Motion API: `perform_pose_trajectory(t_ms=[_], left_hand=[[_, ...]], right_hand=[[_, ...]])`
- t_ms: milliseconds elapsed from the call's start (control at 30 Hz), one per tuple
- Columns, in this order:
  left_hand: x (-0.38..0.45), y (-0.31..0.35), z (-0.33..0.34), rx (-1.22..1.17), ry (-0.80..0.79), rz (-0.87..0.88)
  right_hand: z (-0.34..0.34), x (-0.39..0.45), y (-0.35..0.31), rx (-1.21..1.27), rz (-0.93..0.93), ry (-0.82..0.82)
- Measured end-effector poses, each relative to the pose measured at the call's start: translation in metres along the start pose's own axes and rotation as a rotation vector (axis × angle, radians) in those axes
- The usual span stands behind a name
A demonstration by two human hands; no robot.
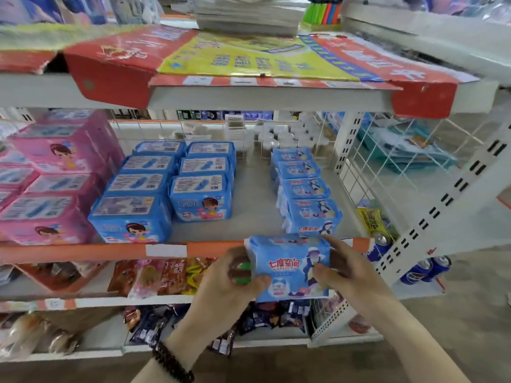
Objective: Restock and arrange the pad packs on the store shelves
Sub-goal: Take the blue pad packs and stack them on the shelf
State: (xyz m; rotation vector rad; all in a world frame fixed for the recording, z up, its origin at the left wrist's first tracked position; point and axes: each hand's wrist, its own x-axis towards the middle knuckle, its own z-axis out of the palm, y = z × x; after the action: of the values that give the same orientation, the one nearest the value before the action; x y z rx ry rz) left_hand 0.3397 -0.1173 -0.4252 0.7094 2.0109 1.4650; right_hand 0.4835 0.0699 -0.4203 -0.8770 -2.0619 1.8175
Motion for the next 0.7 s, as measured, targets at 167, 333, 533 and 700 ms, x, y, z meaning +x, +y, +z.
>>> perform_pose_trajectory(t_ms=[167,333,533,700], left_hand=[[0.038,0.004,-0.011,-0.007,-0.011,0.105],[0.087,0.001,-0.023,-0.026,-0.038,0.149],[0.149,0.017,-0.040,0.042,-0.045,0.219],[0.199,0.033,-0.035,0.064,-0.038,0.243]], right_hand=[[0.007,0.018,-0.020,-0.104,-0.014,0.043],[0.019,0.047,-0.039,-0.259,-0.104,0.123],[0.016,0.107,-0.051,-0.411,-0.167,0.215],[-0.001,0.165,-0.051,-0.354,-0.247,0.211]])
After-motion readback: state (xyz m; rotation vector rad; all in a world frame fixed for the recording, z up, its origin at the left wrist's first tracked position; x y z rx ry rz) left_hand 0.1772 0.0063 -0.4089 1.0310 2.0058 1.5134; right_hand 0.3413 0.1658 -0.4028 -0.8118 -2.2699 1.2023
